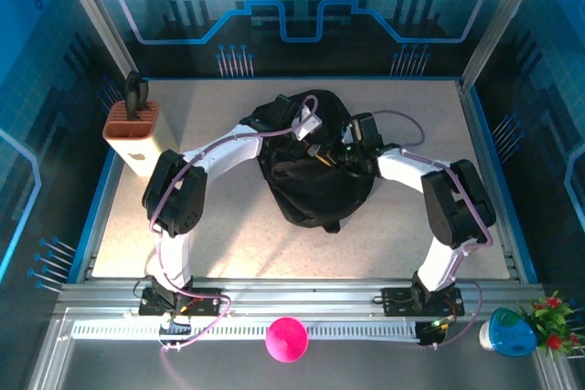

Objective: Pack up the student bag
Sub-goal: Place the loose stationery in the student bag, then zip the student bag at the center of the table.

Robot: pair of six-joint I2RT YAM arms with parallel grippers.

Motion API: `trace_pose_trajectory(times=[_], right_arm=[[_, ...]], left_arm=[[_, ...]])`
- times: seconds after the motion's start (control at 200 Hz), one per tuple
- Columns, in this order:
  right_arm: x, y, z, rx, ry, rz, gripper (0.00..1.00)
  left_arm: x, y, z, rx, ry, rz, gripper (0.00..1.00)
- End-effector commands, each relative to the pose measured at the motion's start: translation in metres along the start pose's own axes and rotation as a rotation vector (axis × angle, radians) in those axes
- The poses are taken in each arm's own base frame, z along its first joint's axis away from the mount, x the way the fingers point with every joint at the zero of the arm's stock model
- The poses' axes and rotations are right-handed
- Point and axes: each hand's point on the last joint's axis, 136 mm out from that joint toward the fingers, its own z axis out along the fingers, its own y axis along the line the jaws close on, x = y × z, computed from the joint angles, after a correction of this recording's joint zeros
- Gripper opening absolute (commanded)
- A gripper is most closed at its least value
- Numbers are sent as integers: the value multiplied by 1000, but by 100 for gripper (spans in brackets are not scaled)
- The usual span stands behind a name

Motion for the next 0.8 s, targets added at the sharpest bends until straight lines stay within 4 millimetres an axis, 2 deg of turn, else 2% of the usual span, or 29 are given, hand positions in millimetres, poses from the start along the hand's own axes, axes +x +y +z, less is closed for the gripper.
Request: trace_pose_trajectory(times=[0.0, 0.115, 0.21, 0.41, 0.52, 0.655, 0.795], right_arm=[[-16, 3, 11, 23, -59, -48, 9], [-15, 2, 8, 20, -66, -68, 9], [-9, 1, -8, 21, -72, -84, 13], [8, -4, -64, 115, -113, -220, 29], [14, 1, -83, 188, -106, -353, 42], [20, 16, -81, 290, -63, -538, 49], [33, 49, -51, 301, 9, -722, 52]], left_arm=[[-4, -2, -18, 13, -19, -22, 4], [-3, 2, -21, 11, -19, -44, 9], [-5, 4, -27, 15, -30, -82, 18], [-18, 15, -64, -2, -116, -237, 52], [-17, 31, -88, -51, -168, -375, 64], [-2, 58, -116, -169, -213, -571, 75], [29, 80, -142, -339, -213, -696, 80]])
